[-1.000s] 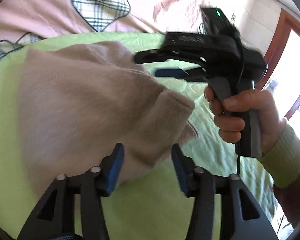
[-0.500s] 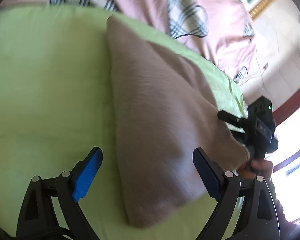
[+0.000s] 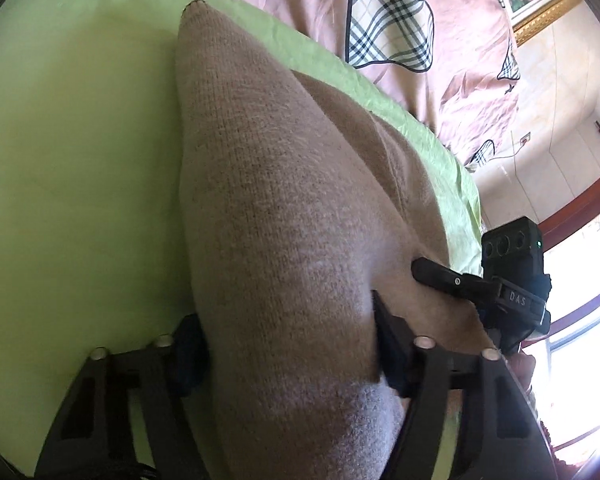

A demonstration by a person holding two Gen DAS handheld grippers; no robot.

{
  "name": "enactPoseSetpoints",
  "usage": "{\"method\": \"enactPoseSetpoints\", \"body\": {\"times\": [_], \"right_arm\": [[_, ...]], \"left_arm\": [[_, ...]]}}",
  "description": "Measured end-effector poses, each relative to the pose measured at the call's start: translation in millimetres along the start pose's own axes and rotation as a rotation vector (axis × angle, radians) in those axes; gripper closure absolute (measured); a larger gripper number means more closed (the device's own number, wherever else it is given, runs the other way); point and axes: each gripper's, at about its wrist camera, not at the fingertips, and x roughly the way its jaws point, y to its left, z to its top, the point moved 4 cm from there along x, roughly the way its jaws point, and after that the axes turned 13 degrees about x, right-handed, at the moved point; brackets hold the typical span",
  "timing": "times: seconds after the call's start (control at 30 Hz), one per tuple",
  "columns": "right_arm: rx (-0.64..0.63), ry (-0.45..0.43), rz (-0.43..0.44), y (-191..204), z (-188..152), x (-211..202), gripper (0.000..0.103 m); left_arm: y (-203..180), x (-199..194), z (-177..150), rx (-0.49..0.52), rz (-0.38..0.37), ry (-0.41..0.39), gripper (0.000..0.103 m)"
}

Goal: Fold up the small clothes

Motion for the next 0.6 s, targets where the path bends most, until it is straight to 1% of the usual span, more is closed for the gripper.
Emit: {"method": "enactPoseSetpoints", "body": {"times": [0.03, 0.1, 0.13, 0.23, 0.27, 0.37, 0.4, 0.47, 0.6], "right_arm": [[-0.001, -0.004, 0.004, 0.8, -1.2, -0.9, 0.065], [0.002, -0.020, 0.015, 8.0, -8.7, -5.7, 0.067], [-0.001, -0.025, 0.019, 11.7, -11.3, -7.6, 0.068], [-0.027, -0.036, 0.045, 33.8, -27.2, -16.8, 0.069], [-0.039, -0.033, 0.053, 44.4, -37.4, -18.8, 0.069], [-0.073, -0.008, 0.096, 67.0, -63.2, -17.0, 0.070], [-0.084, 0.011, 0.122, 77.7, -78.6, -12.7, 0.070], [-0.091, 0.039, 0.154, 88.8, -98.1, -5.5, 0.070], [-0.105, 0.113, 0.197, 112.4, -144.8, 31.1, 0.070]], "left_arm": [[-0.7, -2.4, -0.1, 0.000, -0.004, -0.004, 0.050], [-7.7, -11.7, 0.4, 0.014, -0.004, -0.017, 0.058], [-12.7, -20.7, -1.2, 0.024, -0.002, -0.024, 0.059], [-24.9, -58.0, -13.7, 0.052, 0.021, -0.052, 0.059], [-26.0, -68.0, -17.6, 0.054, 0.025, -0.058, 0.059], [-18.7, -117.6, -44.1, 0.035, 0.034, -0.079, 0.059], [-15.1, -131.6, -52.9, 0.030, 0.042, -0.079, 0.059], [-5.9, -158.2, -71.6, 0.015, 0.069, -0.069, 0.059], [10.0, -198.1, -102.9, -0.012, 0.122, -0.050, 0.059]]}}
